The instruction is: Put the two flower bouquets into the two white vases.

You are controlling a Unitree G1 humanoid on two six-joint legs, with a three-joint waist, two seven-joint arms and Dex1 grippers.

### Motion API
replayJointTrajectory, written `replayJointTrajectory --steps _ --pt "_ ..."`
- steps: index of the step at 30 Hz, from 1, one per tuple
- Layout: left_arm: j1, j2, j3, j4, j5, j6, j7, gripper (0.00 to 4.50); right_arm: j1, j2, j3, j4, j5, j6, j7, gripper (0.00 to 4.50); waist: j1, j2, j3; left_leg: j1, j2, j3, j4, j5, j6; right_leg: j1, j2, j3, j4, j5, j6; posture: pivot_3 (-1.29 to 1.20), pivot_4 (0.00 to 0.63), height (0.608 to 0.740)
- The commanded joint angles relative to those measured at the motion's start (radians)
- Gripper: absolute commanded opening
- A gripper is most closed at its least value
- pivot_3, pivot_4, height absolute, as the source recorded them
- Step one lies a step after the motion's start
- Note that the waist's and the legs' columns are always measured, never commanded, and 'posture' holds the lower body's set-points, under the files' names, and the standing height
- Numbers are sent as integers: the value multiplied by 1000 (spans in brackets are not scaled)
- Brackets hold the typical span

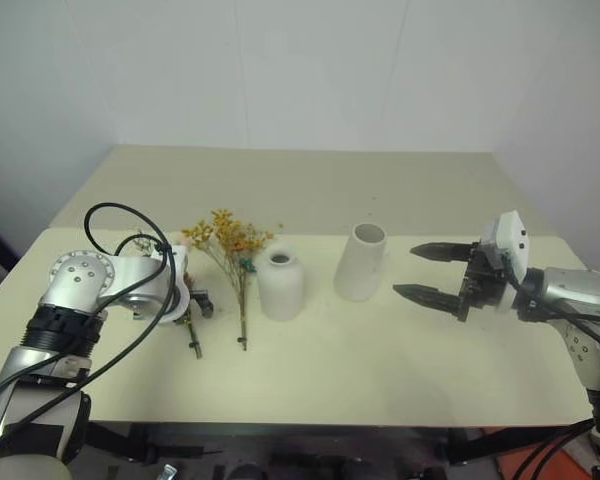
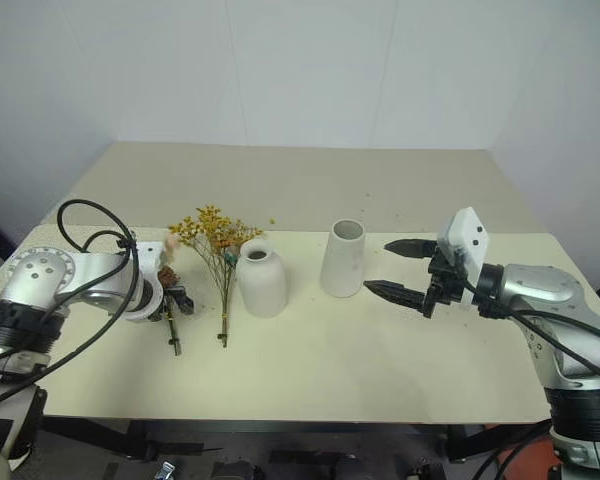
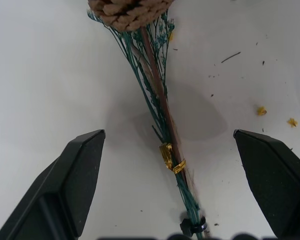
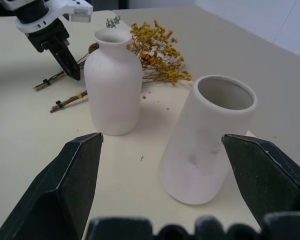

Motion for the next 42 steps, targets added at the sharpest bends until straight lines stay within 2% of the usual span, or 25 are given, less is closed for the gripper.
replayJointTrajectory --steps 1,4,7,19,23,27,32,37,42 --pt "-10 -34 37 26 -9 -28 40 4500 -7 -17 -31 -34 13 8 -7 4458 0 0 0 0 0 0 0 0 0 0 0 0 0 0 0 0 150 740" --pt "-8 -51 50 26 -9 -28 57 4500 -10 -17 -30 -36 15 11 -10 4458 0 0 0 1 -1 0 0 0 0 1 0 0 0 0 0 0 150 740" --pt "-2 -56 57 24 -9 -29 71 3931 -9 -17 -32 -37 15 12 -11 4500 0 0 0 1 -1 0 0 1 -1 2 -1 0 0 0 0 0 150 740" --pt "13 -30 62 4 -9 -18 49 91 -6 -22 -34 -37 19 13 -11 4500 -2 0 -1 1 -1 -1 0 1 -1 1 -1 0 0 0 0 0 150 740" --pt "26 -2 66 -11 -9 -28 38 24 -3 -21 -33 -40 16 13 -14 4500 -3 0 -1 1 -1 -1 0 1 -1 1 -1 0 0 0 0 0 150 740" --pt "68 45 76 -113 43 -52 -2 24 -2 -23 -40 -35 12 10 -21 4500 -5 0 0 1 -1 -1 0 1 -1 1 0 1 0 0 0 0 150 740" --pt "101 103 106 -272 295 -53 -192 24 -1 -21 -37 -33 10 6 -23 4500 -2 0 0 1 -2 -1 -1 1 -2 1 -1 0 0 0 0 0 150 740" --pt "120 136 175 -329 425 -50 -235 24 8 -21 -39 -36 9 1 -23 4500 -1 0 0 1 -2 -1 -1 2 -3 1 -1 0 -1 0 0 0 150 740" --pt "103 116 231 -378 640 -98 -291 24 14 -15 -38 -37 6 -6 -28 4500 -1 0 0 1 -2 -1 -1 2 -3 1 -1 0 -1 0 0 0 150 740"
